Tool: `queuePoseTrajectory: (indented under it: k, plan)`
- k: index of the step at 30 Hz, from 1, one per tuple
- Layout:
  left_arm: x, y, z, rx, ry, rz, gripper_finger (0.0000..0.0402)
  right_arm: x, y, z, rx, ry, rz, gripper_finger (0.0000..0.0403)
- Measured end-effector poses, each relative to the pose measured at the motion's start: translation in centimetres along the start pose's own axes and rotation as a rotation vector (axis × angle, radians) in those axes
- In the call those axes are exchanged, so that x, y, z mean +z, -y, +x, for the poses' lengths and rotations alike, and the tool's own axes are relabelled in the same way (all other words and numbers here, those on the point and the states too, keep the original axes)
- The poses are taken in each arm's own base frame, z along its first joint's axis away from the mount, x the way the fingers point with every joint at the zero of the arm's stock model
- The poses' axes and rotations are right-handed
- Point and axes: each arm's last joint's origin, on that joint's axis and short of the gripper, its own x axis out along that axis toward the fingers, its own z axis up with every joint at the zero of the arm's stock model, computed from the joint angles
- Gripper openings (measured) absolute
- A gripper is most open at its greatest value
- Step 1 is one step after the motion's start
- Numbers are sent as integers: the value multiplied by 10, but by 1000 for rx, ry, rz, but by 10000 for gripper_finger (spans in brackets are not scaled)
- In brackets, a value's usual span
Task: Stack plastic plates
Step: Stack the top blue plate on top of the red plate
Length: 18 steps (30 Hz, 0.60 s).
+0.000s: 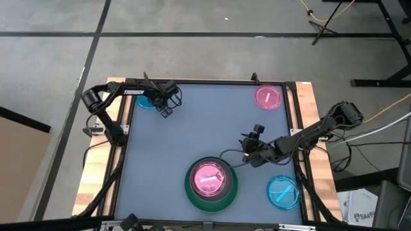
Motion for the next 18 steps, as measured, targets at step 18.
queuePoseTrajectory:
  k: [18]
  plan:
    - [6, 2, 7, 43, 28, 76, 5, 0, -1, 0, 24, -7, 2, 136]
